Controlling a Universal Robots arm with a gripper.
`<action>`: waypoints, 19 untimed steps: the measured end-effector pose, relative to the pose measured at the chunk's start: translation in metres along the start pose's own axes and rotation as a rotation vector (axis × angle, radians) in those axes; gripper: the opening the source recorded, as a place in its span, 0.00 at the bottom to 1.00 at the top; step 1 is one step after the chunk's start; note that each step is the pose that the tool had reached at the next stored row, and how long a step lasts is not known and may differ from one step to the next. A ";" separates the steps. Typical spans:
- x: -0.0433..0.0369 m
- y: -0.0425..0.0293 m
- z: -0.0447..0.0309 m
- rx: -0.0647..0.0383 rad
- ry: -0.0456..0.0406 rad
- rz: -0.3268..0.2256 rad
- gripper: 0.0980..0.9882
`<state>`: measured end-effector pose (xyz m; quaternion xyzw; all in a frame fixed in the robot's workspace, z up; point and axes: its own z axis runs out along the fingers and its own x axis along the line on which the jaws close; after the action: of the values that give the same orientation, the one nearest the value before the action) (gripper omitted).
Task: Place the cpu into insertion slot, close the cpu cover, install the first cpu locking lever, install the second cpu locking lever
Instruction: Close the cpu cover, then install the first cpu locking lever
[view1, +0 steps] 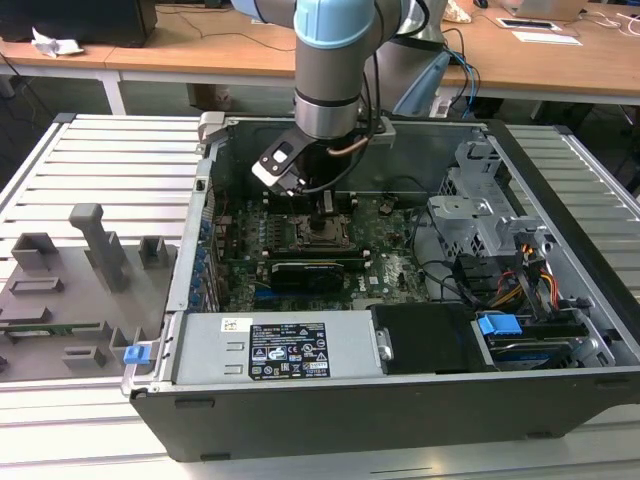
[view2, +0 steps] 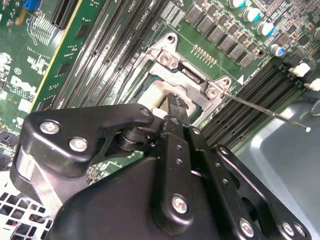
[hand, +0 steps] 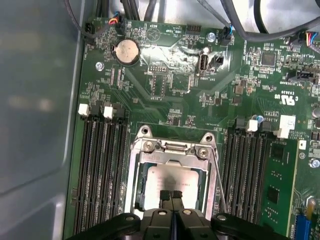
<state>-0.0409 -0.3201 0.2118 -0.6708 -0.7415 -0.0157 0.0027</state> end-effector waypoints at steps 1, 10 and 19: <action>-0.0001 0.0007 0.0000 0.000 0.0000 0.000 0.01; -0.0003 0.0032 -0.0009 0.000 0.0000 0.000 0.01; -0.0002 0.0032 -0.0019 0.000 0.0000 0.000 0.01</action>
<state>-0.0377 -0.3201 0.2138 -0.6708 -0.7415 -0.0157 0.0026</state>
